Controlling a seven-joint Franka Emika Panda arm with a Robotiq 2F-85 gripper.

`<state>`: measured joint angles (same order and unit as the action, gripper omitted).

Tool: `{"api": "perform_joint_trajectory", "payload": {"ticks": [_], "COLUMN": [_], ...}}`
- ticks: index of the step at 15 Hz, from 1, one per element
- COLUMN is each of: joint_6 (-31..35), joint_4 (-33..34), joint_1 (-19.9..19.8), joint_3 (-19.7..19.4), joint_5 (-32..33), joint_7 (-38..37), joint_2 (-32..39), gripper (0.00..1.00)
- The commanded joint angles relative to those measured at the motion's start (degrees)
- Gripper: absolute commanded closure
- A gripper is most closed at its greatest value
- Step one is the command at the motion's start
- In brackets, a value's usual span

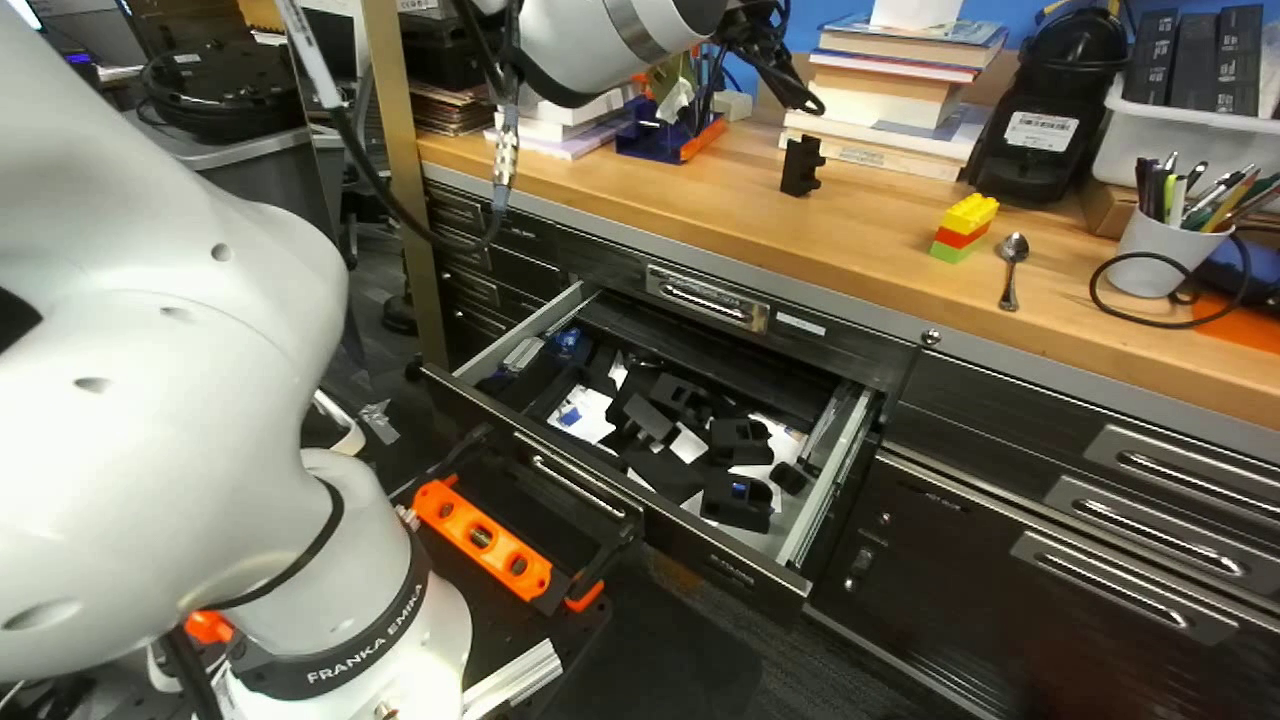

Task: Put the black objects on the tabletop into the open drawer and then close the drawer

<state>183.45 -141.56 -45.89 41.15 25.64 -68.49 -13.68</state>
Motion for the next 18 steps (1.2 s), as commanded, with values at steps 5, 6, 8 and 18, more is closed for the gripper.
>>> {"api": "perform_joint_trajectory", "payload": {"ticks": [5,6,8,18], "joint_6": [0.06,0.2,0.22,3.25], "joint_4": [2.49,2.59,3.02,12.68], "joint_1": [-25.52,-28.69,-35.13,-62.11], "joint_3": [26.66,30.18,37.44,66.2], "joint_5": [4.87,4.57,3.77,-15.43], "joint_7": [-5.23,-5.38,-5.74,-3.22], "joint_2": [-1.18,-1.75,-3.66,-21.79], "gripper": [0.0,0.0,0.0,0.0]}}
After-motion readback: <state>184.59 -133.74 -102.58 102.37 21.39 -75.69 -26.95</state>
